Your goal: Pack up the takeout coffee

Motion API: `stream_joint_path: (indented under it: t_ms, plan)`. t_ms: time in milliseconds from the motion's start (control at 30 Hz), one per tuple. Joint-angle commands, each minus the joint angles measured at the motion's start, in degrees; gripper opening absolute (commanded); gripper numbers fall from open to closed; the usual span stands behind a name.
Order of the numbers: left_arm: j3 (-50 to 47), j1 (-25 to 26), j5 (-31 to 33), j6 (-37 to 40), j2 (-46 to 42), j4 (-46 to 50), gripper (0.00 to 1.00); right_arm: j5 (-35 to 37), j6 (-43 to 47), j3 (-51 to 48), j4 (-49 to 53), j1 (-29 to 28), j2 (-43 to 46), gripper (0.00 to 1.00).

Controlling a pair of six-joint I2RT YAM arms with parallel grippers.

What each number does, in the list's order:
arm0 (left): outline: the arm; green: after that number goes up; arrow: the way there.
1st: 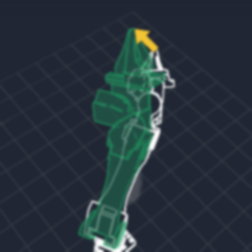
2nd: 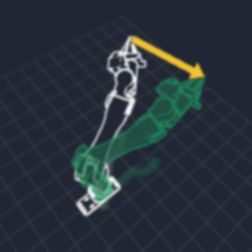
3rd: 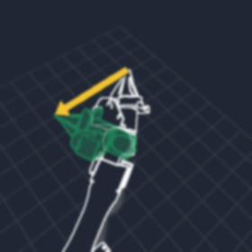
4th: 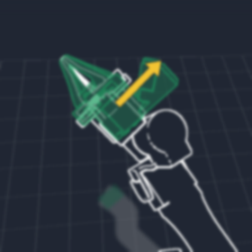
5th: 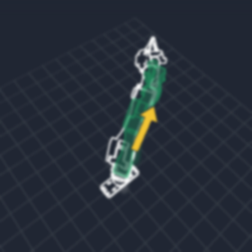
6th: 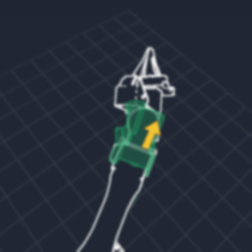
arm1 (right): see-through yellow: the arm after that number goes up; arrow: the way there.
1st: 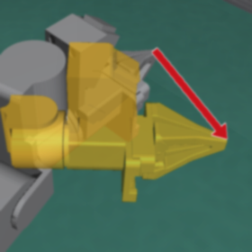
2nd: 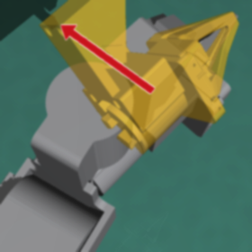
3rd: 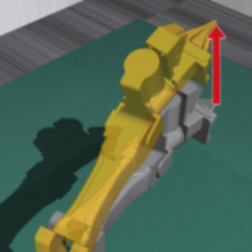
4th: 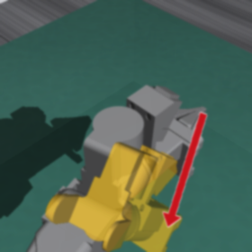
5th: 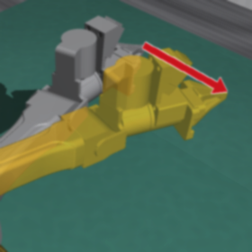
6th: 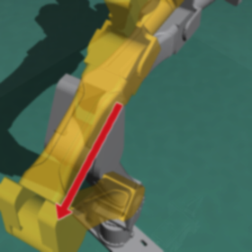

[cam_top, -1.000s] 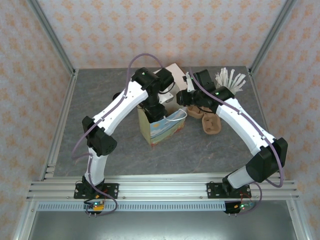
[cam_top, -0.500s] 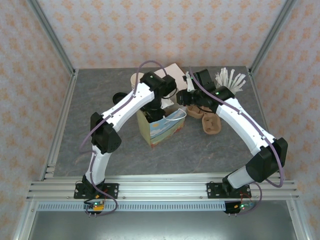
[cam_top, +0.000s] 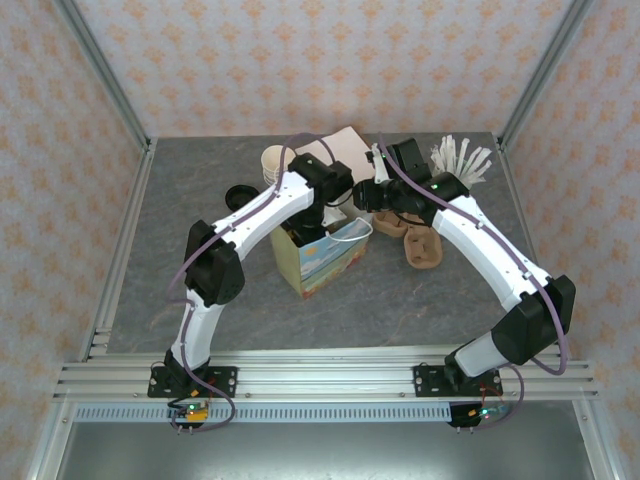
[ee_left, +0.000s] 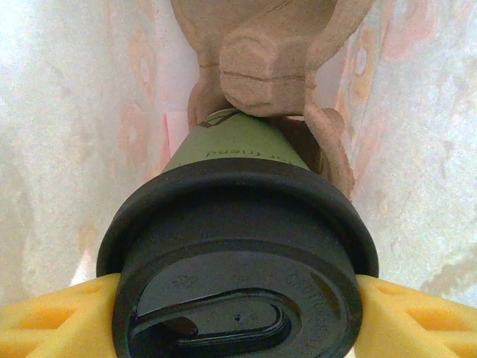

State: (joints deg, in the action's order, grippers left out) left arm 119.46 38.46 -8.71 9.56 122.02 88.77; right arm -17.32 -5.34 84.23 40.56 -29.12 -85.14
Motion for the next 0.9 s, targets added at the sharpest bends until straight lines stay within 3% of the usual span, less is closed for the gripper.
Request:
stream_joint_path:
  t_ms: [0,467,867]
  plan:
    - [-3.65,-0.16,-0.97,0.90,1.38,-3.05,0.72,1.20,-0.32,1.14,0.72,-0.48,-0.18,0.32]
    - [-5.91,0.79,-3.53,0.44,4.88,-5.71,0.71,0.89,-0.60,0.74,0.33,-0.43,-0.35,0.33]
    - [1.01,1.27,0.88,0.38,2.17,-0.47,0.77,1.28,-0.54,0.83,0.73,-0.41,-0.02,0.32]
